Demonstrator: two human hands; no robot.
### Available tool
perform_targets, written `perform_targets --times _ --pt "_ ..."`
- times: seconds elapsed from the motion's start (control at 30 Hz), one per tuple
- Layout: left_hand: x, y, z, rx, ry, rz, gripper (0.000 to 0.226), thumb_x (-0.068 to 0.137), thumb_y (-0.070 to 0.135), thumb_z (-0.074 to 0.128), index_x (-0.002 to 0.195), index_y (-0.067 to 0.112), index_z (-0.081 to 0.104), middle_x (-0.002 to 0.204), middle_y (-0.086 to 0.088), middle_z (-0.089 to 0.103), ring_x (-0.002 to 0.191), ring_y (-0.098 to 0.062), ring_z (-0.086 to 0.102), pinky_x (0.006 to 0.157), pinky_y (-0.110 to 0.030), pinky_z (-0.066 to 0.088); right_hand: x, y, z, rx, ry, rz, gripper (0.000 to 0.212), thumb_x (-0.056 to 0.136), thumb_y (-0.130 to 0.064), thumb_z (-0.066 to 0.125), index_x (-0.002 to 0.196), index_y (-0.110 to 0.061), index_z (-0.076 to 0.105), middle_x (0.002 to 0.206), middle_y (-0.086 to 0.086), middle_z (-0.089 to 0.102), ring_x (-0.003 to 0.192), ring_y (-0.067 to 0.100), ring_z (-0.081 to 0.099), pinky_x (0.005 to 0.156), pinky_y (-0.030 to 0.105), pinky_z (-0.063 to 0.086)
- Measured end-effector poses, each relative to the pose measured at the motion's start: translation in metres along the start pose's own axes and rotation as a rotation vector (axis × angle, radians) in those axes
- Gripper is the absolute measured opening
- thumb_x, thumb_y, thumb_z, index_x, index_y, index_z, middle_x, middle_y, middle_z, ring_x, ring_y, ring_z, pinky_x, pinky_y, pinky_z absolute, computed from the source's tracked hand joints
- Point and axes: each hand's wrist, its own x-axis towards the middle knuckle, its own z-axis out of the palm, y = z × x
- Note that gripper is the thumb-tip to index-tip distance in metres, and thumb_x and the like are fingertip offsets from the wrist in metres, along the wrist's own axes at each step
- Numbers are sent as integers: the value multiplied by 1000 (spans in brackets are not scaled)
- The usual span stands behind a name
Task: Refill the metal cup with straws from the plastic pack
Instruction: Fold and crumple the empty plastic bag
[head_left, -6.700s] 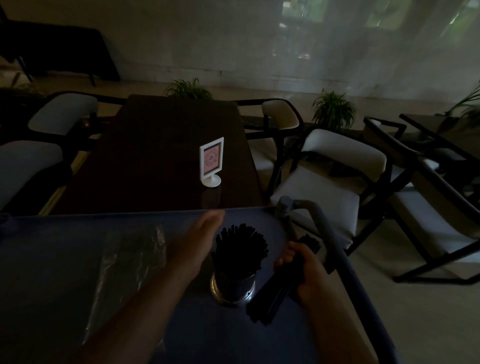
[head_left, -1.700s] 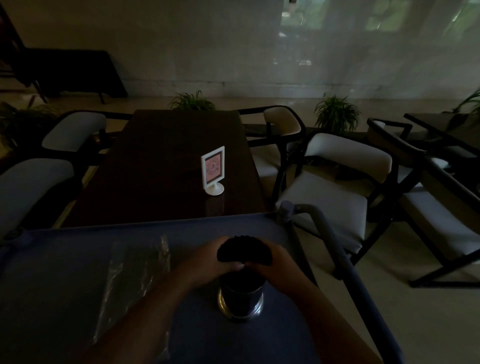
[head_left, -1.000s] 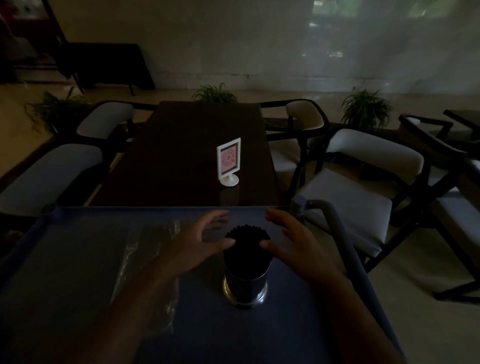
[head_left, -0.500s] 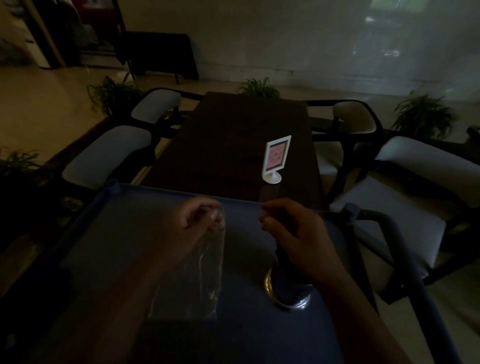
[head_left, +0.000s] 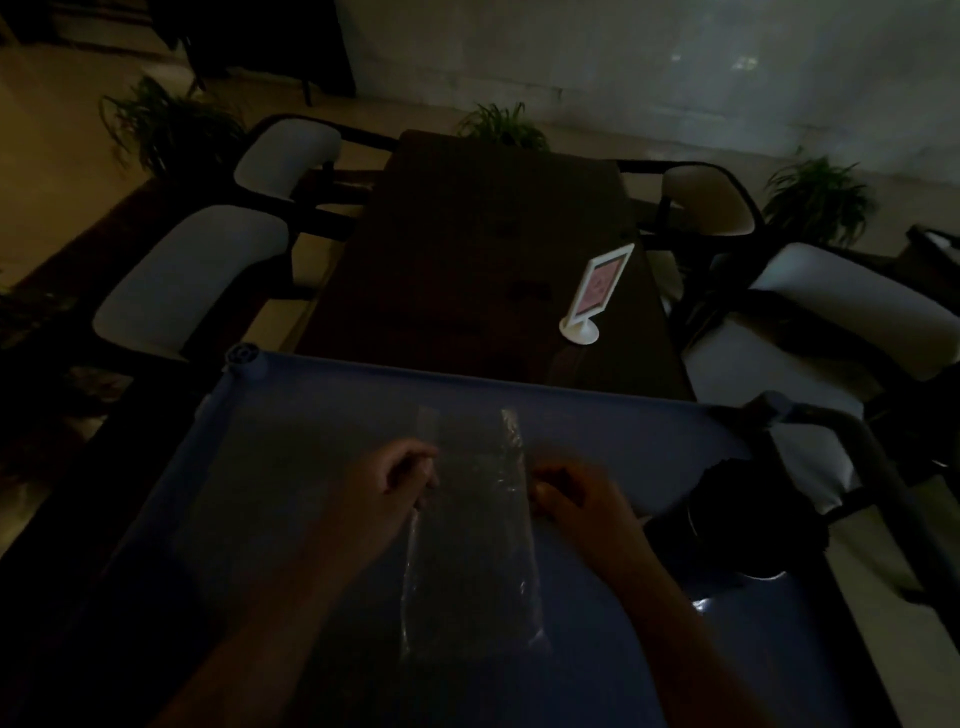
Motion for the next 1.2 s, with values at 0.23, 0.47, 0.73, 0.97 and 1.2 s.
perform_targets --times 0.23,0.47,0.73,0.97,1.2 --pt "1 -57 15 126 -59 -312 14 92 18 61 105 24 63 93 -2 69 79 -13 66 69 -27 52 12 52 22 -144 71 248 11 91 -16 64 100 -22 63 84 -9 67 73 -4 60 54 6 42" --pt "-2 -83 30 297 48 -549 15 85 25 71 88 21 56 87 -4 67 78 -24 66 72 -41 57 25 88 43 -197 35 443 17 89 -27 65 78 -31 53 78 -5 65 72 9 63 57 23 46" --pt "5 -82 40 377 -14 -608 19 85 25 70 72 24 56 72 -1 64 59 -13 58 52 -24 42 35 90 53 -396 -18 458 21 91 -30 62 73 -29 52 74 -5 60 67 7 56 52 23 36" --pt "5 -77 30 261 7 -631 6 86 24 67 82 22 63 82 -1 67 75 -15 64 62 -27 48 37 87 39 -263 -81 385 22 90 -23 66 72 -26 54 73 -5 59 64 2 52 52 17 35" --pt "4 -18 9 -1 32 -482 6 88 19 65 86 14 66 84 -12 71 76 -24 65 67 -35 50 19 45 4 135 91 230 13 90 -14 66 80 -18 59 75 3 70 58 5 67 52 15 49"
